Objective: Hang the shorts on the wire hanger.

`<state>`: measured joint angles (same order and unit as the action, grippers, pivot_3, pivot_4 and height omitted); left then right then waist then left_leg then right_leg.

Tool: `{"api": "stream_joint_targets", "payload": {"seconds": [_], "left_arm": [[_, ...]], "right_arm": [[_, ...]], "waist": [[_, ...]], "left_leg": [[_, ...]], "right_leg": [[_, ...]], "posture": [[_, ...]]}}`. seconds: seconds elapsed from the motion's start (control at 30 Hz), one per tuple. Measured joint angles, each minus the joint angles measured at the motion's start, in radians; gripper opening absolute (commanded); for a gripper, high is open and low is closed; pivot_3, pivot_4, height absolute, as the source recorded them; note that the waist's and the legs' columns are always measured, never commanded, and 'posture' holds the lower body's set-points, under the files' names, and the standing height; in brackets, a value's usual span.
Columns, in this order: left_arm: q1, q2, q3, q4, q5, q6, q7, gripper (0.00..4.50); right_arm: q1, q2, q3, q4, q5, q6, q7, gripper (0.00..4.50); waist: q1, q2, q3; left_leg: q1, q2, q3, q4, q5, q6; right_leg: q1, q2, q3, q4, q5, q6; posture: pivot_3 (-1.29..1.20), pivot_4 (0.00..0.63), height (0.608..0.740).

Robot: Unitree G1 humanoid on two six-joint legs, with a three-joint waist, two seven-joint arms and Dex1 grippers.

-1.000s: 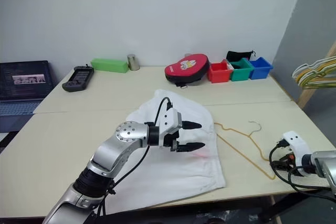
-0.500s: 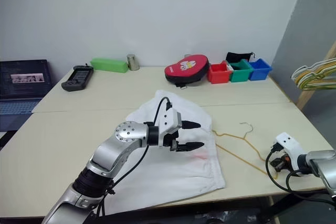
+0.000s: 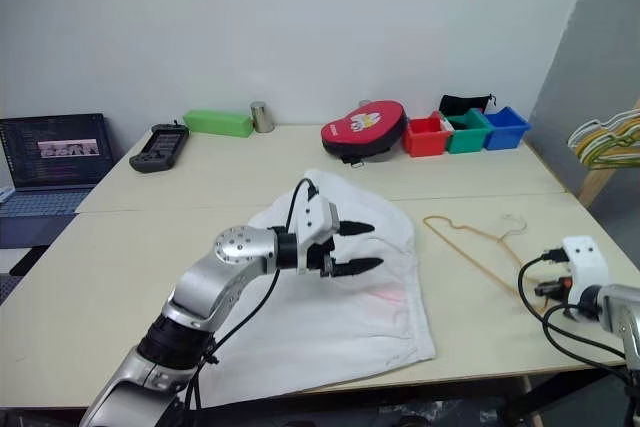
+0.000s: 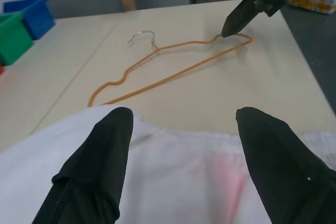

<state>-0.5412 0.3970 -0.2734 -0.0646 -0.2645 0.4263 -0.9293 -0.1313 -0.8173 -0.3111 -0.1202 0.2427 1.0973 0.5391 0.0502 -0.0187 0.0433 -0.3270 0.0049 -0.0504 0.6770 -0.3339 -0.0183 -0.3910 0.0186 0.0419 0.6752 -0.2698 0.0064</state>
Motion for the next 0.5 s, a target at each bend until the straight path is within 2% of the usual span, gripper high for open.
{"api": "stream_joint_targets", "payload": {"seconds": [0.17, 0.3, 0.4, 0.5], "left_arm": [[-0.142, 0.002, 0.071, 0.183, -0.008, -0.027, -0.001, 3.38], [-0.309, 0.049, 0.153, 0.401, -0.002, -0.107, -0.024, 3.38], [-0.368, 0.08, 0.175, 0.501, 0.008, -0.168, -0.05, 3.38], [-0.428, 0.116, 0.186, 0.64, 0.009, -0.199, -0.132, 3.73]], "right_arm": [[-0.055, -0.022, 0.091, -0.038, -0.109, -0.143, -0.08, 0.06], [-0.091, -0.006, 0.201, -0.062, -0.196, -0.39, -0.11, 0.06], [-0.105, -0.003, 0.24, -0.049, -0.241, -0.52, -0.122, 0.06], [-0.149, -0.003, 0.27, -0.01, -0.299, -0.676, -0.134, 0.0]], "waist": [[-0.004, 0.0, 0.001], [-0.01, 0.0, 0.001], [-0.009, 0.0, 0.001], [-0.004, -0.001, 0.002]], "left_leg": [[-0.001, 0.0, 0.0, 0.0, 0.0, 0.0], [-0.002, 0.0, 0.001, 0.0, 0.0, 0.0], [-0.002, -0.001, 0.0, -0.001, 0.0, 0.0], [-0.009, -0.005, 0.0, 0.0, 0.0, 0.0]], "right_leg": [[-0.001, 0.0, -0.001, 0.0, 0.0, 0.0], [-0.004, 0.0, 0.0, 0.0, 0.0, 0.0], [-0.005, 0.0, -0.001, 0.0, -0.001, 0.0], [-0.013, -0.003, 0.001, 0.002, 0.001, -0.002]], "posture": [[0.16, 0.0, 0.74], [0.17, 0.0, 0.74], [0.19, 0.0, 0.74], [0.2, 0.0, 0.74]]}}
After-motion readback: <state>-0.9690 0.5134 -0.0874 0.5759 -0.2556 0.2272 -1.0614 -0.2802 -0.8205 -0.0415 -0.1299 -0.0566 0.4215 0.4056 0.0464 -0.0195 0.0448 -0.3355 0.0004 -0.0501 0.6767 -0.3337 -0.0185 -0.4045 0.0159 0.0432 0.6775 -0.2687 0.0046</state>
